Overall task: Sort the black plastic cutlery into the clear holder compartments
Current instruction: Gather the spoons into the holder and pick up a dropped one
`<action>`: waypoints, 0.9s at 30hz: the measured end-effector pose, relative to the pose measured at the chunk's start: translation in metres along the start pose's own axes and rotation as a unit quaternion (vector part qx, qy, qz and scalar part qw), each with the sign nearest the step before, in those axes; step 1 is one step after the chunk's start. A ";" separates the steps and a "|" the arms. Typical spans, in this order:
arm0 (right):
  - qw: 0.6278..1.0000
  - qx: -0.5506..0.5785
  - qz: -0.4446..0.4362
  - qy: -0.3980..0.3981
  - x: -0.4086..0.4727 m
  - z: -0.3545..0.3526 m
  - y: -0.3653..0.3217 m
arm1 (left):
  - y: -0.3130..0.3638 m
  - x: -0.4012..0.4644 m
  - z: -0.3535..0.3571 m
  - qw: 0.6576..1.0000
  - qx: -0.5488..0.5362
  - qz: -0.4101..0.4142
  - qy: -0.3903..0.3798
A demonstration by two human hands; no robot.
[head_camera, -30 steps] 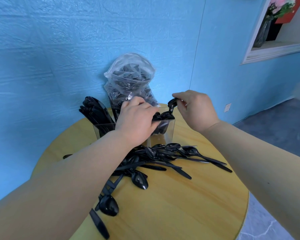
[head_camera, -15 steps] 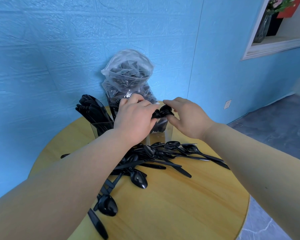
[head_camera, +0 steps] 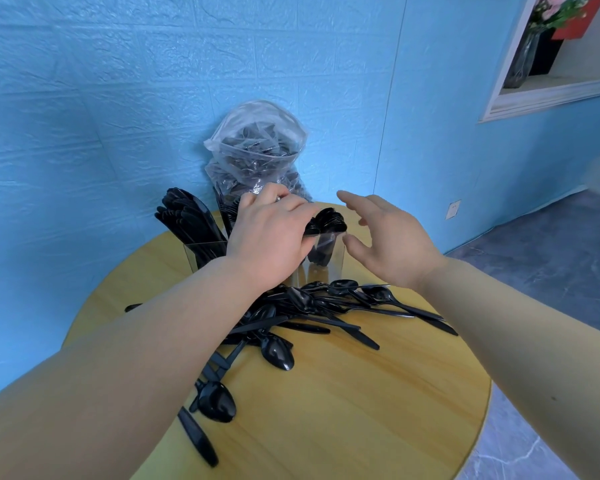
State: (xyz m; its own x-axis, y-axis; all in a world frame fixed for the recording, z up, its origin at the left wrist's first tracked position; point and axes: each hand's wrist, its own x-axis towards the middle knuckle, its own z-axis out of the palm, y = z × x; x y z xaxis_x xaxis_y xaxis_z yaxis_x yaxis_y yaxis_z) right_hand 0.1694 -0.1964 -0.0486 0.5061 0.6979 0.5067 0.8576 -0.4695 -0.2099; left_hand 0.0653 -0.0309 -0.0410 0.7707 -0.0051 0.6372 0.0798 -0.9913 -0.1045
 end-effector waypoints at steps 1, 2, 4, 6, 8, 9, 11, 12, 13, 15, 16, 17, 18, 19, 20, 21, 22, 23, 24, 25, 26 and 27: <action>1.000 0.010 0.003 0.012 -0.007 -0.002 0.000 | 0.002 -0.002 -0.001 1.000 -0.001 0.003 0.015; 0.999 0.021 0.010 0.029 -0.017 -0.004 -0.001 | 0.004 -0.006 -0.003 1.000 -0.002 0.007 0.027; 0.997 0.034 0.038 0.062 -0.038 -0.007 0.002 | 0.010 -0.016 -0.006 0.999 -0.008 0.013 0.039; 0.993 0.023 0.087 0.074 -0.061 -0.006 0.009 | 0.017 -0.032 -0.008 0.999 -0.021 0.013 0.036; 0.988 -0.026 0.149 0.038 -0.084 -0.002 0.015 | 0.024 -0.050 -0.007 0.999 -0.029 0.006 0.015; 0.981 -0.055 0.184 -0.003 -0.093 0.001 0.018 | 0.028 -0.058 -0.006 0.999 -0.033 -0.001 0.000; 0.960 -0.088 0.247 -0.096 -0.108 0.006 0.019 | 0.035 -0.074 -0.003 0.998 -0.042 -0.018 -0.041; 0.952 -0.093 0.261 -0.128 -0.113 0.007 0.018 | 0.039 -0.081 -0.003 0.996 -0.045 -0.027 -0.066; 0.949 -0.098 0.261 -0.145 -0.117 0.008 0.015 | 0.043 -0.087 -0.003 0.994 -0.047 -0.034 -0.090; 0.955 -0.108 0.233 -0.147 -0.121 0.006 0.008 | 0.049 -0.097 -0.004 0.990 -0.051 -0.045 -0.123; 0.959 -0.107 0.216 -0.146 -0.123 0.005 0.003 | 0.051 -0.101 -0.005 0.988 -0.054 -0.049 -0.133; 0.963 -0.100 0.201 -0.150 -0.124 0.004 -0.003 | 0.053 -0.104 -0.005 0.987 -0.057 -0.052 -0.141; 0.967 -0.085 0.184 -0.155 -0.125 0.003 -0.009 | 0.054 -0.107 -0.005 0.986 -0.060 -0.054 -0.146; 0.970 -0.061 0.170 -0.160 -0.127 0.003 -0.016 | 0.055 -0.109 -0.006 0.985 -0.063 -0.055 -0.148; 0.974 -0.031 0.157 -0.163 -0.128 0.002 -0.022 | 0.056 -0.111 -0.007 0.985 -0.067 -0.056 -0.149; 0.975 -0.002 0.145 -0.167 -0.129 0.001 -0.028 | 0.057 -0.113 -0.007 0.984 -0.071 -0.057 -0.152; 0.975 0.022 0.132 -0.176 -0.129 0.000 -0.033 | 0.057 -0.115 -0.008 0.983 -0.075 -0.059 -0.159; 0.975 0.043 0.119 -0.184 -0.129 -0.001 -0.037 | 0.057 -0.117 -0.008 0.981 -0.079 -0.061 -0.167; 0.975 0.062 0.109 -0.186 -0.129 -0.001 -0.040 | 0.058 -0.118 -0.008 0.979 -0.085 -0.063 -0.173; 0.976 0.077 0.109 -0.174 -0.129 -0.001 -0.041 | 0.058 -0.120 -0.009 0.978 -0.091 -0.064 -0.177; 0.978 0.085 0.117 -0.150 -0.128 -0.001 -0.041 | 0.059 -0.121 -0.009 0.976 -0.095 -0.066 -0.183; 0.980 0.082 0.131 -0.122 -0.127 0.000 -0.040 | 0.060 -0.122 -0.010 0.974 -0.094 -0.068 -0.193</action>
State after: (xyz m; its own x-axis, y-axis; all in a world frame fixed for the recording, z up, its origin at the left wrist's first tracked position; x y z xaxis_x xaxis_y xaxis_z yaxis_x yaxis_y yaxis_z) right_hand 0.0710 -0.2663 -0.1050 0.7001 0.6837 0.2061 0.6889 -0.5706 -0.4471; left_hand -0.0301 -0.0910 -0.1172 0.9444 0.1415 0.2967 0.1081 -0.9861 0.1263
